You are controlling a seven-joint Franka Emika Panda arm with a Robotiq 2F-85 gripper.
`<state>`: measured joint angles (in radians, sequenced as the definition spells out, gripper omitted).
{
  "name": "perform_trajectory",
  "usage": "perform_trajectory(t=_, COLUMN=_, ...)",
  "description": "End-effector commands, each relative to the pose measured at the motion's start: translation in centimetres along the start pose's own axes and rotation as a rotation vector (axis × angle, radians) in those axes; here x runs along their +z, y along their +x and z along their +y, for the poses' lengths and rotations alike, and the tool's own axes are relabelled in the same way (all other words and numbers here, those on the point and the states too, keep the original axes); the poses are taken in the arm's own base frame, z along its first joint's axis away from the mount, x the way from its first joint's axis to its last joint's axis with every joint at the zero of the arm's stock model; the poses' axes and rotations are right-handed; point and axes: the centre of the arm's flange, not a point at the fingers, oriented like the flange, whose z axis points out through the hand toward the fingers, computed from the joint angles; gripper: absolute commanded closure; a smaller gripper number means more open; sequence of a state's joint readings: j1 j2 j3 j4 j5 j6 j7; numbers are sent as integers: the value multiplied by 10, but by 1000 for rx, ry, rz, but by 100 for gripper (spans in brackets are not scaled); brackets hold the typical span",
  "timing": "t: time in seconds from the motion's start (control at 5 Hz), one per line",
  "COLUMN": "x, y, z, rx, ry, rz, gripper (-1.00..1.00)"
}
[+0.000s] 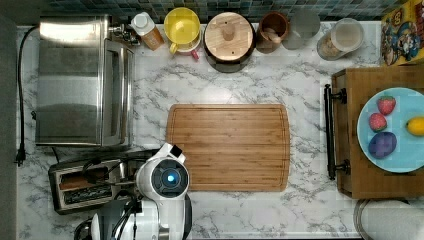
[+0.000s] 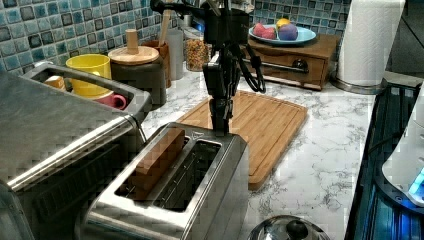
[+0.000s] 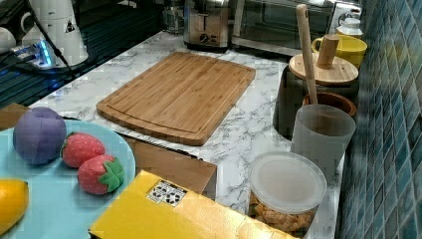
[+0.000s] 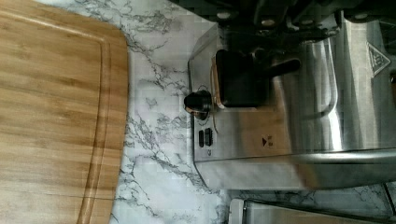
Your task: Turn on the toaster.
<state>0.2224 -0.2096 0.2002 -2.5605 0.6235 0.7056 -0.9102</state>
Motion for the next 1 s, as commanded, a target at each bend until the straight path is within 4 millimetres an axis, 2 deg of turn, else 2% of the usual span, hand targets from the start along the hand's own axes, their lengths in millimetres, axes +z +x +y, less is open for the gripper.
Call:
perform_trajectory(t=0.2, x=0, y=33, z=11, rx=131, ry=-61, rz=66, gripper=100)
perform_trajectory(t=0.4, x=12, y=43, z=31, rx=208, ry=-63, rz=44, gripper=100)
perform_trajectory(t=0.6, x=15, y=59, z=54, rx=287, ry=-44, rz=16, gripper=100)
perform_trajectory(t=0.8, x=23, y=75, z=65, rx=311, ry=-23, rz=-12, gripper=100)
perform_trajectory(t=1.0, x=43, y=83, z=83, rx=346, ry=-29, rz=-49, gripper=100)
